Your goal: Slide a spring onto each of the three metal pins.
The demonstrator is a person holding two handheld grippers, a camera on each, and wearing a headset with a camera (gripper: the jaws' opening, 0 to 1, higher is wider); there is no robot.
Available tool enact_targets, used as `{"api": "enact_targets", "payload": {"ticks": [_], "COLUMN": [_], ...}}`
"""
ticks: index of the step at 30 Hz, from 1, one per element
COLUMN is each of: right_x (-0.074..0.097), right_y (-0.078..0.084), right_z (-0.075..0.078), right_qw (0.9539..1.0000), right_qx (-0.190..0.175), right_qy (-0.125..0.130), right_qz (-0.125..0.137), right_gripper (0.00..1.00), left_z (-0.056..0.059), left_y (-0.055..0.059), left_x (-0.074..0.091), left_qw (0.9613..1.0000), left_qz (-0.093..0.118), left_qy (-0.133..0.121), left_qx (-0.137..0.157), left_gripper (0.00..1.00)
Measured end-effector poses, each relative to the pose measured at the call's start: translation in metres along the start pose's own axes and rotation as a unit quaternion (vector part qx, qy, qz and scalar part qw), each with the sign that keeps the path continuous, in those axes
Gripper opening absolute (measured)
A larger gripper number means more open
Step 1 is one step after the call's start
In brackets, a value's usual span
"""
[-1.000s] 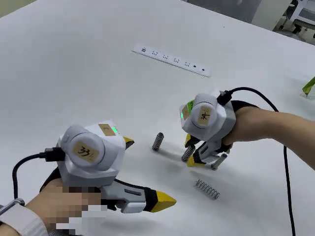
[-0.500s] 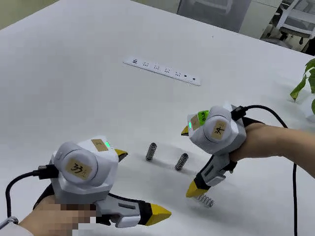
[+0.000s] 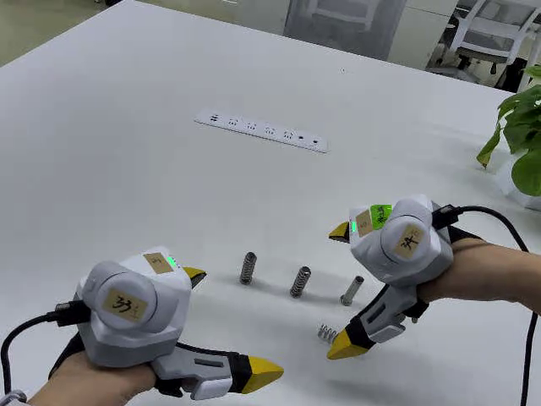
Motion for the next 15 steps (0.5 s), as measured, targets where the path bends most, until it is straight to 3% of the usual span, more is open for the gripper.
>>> {"api": "enact_targets", "payload": {"ticks": [10,15], "right_x": [0.017,0.025], "right_y": [0.026,0.036], "right_z": [-0.022,-0.027], "right_qw": [0.9970,0.9905], "right_qx": [-0.068,-0.118], "right_qy": [0.029,0.056], "right_qz": [0.022,0.042], "right_gripper": [0.99,0.99], "left_z": [0.002,0.003], "left_y": [-0.001,-0.002], "left_x": [-0.001,-0.002], "left_qw": [1.0000,1.0000], "left_qz": [0.000,0.001], "left_qy": [-0.002,-0.004], "left_qx": [-0.005,-0.009], "left_gripper": [0.99,0.98]}}
Point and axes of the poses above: the centre of the closed fingertips' face, and the gripper's own axes: x roughly backward along the fingers, z roughly to its right, y roughly out of its underside, the point moved 2 cm from there along x, roughly backward along the fingers, and after that the axes turned 1 degree about y, right-handed, at the moved point
